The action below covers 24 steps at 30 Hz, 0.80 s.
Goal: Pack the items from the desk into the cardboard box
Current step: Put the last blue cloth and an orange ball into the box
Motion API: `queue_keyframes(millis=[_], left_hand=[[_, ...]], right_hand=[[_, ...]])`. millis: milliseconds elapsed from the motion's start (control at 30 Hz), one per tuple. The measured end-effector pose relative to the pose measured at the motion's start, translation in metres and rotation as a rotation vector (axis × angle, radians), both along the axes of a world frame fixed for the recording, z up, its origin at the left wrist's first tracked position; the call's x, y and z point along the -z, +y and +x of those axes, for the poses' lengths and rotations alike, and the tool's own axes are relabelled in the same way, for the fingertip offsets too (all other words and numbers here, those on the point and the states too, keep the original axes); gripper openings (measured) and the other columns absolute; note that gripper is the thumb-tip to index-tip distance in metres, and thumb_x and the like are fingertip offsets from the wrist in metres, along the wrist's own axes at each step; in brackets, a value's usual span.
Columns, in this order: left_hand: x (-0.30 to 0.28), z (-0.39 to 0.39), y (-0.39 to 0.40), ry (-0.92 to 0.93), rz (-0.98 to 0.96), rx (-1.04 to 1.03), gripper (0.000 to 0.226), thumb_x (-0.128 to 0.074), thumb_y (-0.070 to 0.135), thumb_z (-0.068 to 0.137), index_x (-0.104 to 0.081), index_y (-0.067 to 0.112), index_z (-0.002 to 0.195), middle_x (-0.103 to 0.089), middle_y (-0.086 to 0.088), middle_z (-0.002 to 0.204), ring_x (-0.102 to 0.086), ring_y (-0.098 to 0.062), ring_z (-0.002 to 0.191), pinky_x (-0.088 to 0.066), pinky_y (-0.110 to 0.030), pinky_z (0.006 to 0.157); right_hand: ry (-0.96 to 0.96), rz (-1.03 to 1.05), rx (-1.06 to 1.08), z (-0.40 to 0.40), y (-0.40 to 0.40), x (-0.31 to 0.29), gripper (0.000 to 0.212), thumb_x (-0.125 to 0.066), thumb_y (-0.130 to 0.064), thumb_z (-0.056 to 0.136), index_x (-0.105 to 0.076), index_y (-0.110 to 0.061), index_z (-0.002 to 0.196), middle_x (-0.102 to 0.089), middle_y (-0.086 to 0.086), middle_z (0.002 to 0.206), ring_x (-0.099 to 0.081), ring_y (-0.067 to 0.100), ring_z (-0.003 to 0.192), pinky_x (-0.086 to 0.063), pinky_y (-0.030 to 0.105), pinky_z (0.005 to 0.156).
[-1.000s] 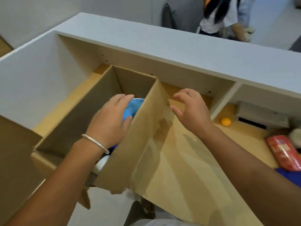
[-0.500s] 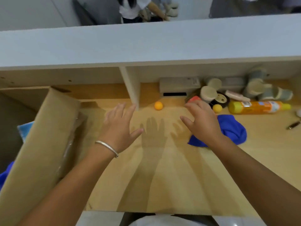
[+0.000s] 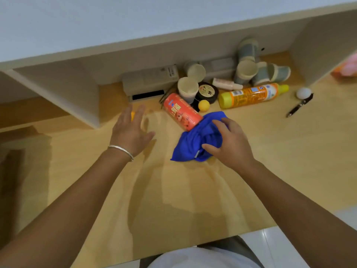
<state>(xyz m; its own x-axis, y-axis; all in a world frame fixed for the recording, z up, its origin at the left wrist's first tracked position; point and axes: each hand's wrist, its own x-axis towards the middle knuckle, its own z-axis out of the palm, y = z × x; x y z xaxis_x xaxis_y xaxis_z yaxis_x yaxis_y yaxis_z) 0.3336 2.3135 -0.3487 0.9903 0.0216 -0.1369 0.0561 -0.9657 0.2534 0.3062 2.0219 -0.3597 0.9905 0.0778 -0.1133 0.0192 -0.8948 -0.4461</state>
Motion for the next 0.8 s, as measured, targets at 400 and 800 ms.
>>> queue_keyframes(millis=[400,800], left_hand=[[0.058,0.055,0.015,0.034,0.061,0.035,0.052,-0.062,0.021,0.086,-0.047,0.023,0.135,-0.034,-0.019,0.145,-0.031,-0.042,0.131,-0.038,-0.050,0.102],[0.023,-0.027,0.049,-0.072,-0.040,-0.052,0.046,-0.055,0.005,0.085,-0.059,0.023,0.127,-0.051,-0.009,0.129,-0.049,-0.032,0.114,-0.051,-0.043,0.078]], right_hand=[[0.083,-0.127,-0.123,0.000,0.019,0.035,0.074,-0.070,-0.053,0.073,-0.046,-0.025,0.137,-0.029,0.011,0.152,-0.020,0.031,0.142,-0.028,0.054,0.110],[0.021,0.065,-0.169,-0.026,0.052,0.014,0.039,-0.068,-0.019,0.078,-0.062,-0.018,0.117,-0.051,0.002,0.132,-0.049,0.023,0.117,-0.051,0.040,0.079]])
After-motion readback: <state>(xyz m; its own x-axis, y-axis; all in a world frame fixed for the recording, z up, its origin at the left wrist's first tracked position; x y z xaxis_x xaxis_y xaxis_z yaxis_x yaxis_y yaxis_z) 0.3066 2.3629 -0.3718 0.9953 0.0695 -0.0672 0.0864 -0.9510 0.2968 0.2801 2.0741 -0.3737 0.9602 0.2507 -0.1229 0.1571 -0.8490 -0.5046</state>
